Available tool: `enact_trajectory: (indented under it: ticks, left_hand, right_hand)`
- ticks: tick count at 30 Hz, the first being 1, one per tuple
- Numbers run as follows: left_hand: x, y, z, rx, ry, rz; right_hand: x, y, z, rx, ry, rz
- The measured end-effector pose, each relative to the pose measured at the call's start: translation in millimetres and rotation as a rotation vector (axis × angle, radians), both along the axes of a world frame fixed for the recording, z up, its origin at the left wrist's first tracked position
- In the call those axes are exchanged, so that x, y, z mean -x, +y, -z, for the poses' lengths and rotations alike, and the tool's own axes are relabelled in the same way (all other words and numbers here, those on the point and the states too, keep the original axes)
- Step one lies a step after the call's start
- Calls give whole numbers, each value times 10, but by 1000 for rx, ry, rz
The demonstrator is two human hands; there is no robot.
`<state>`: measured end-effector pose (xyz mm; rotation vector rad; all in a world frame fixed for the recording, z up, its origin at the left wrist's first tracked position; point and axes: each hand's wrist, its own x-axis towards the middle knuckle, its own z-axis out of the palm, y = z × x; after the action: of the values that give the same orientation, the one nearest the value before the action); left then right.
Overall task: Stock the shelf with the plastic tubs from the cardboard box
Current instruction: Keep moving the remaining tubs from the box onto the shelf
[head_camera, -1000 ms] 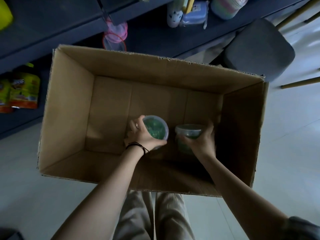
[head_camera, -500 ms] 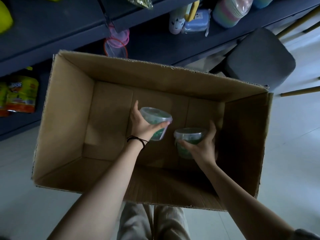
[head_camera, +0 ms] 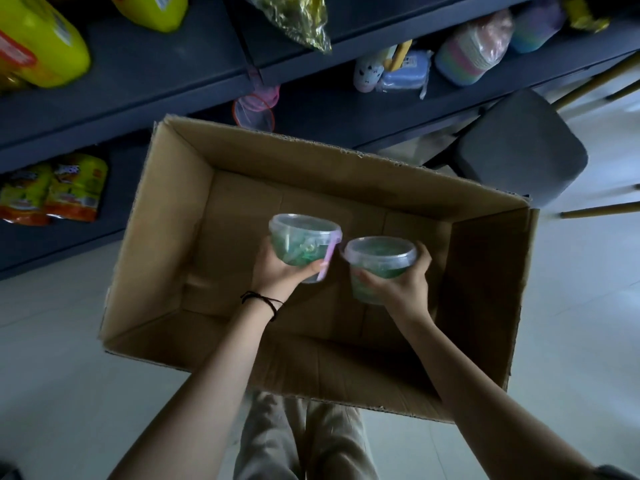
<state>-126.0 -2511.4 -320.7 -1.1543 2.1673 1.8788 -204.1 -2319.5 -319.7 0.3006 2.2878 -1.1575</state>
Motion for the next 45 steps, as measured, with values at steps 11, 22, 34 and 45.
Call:
enact_trajectory:
  ticks: [11,22,34,45]
  left_hand:
    - [-84,-600,-2373,60,434,-345]
    - [-525,-936,-4697,157,872,-417]
    - [-1240,-1969,-5693,290,872,-519]
    - [-1559,-3325,-5793,504,647,-562]
  right_hand:
    - [324,-895,-2367,393,321,-166]
    - [37,-1600,-4705,741,554,-308]
    - [-543,-2768,-5722,881,566,-439]
    - [-939,-3990,-5884,820,623,-361]
